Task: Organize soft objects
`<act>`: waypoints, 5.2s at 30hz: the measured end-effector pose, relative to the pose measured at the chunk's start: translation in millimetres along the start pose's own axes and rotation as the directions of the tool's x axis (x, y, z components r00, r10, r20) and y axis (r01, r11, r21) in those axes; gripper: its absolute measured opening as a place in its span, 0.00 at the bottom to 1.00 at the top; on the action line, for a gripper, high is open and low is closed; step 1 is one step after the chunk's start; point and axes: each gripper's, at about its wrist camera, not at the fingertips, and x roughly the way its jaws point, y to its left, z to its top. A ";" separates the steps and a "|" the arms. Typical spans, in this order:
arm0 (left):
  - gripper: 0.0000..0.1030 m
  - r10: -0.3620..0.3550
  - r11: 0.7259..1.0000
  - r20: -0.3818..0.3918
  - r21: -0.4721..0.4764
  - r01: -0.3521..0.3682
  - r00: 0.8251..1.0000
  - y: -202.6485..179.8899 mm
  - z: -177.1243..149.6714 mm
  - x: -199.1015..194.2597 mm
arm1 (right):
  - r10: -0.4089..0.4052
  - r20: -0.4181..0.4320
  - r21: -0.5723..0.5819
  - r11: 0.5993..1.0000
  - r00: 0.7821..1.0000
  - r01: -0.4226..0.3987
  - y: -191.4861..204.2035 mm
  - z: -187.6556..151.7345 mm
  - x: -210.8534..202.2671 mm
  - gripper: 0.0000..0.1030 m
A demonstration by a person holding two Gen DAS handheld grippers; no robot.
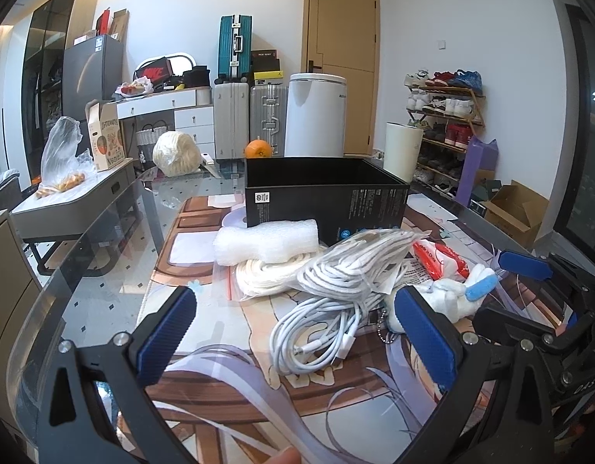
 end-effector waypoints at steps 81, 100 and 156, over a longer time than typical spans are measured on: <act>1.00 -0.012 0.997 -0.146 0.070 0.022 0.989 0.6 4.8 25.9 | 0.054 -0.252 -0.022 0.998 0.966 -0.062 -14.0 13.5 31.8 0.99; 1.00 0.002 0.995 -0.197 0.101 0.019 0.980 -3.6 0.0 32.8 | 0.060 -0.311 -0.042 0.996 0.949 -0.077 -6.3 13.7 42.1 0.99; 0.50 -0.176 0.979 -0.126 0.077 0.186 0.976 -3.3 0.5 10.0 | 0.021 -0.268 -0.072 0.997 0.963 -0.042 4.1 4.2 36.9 0.57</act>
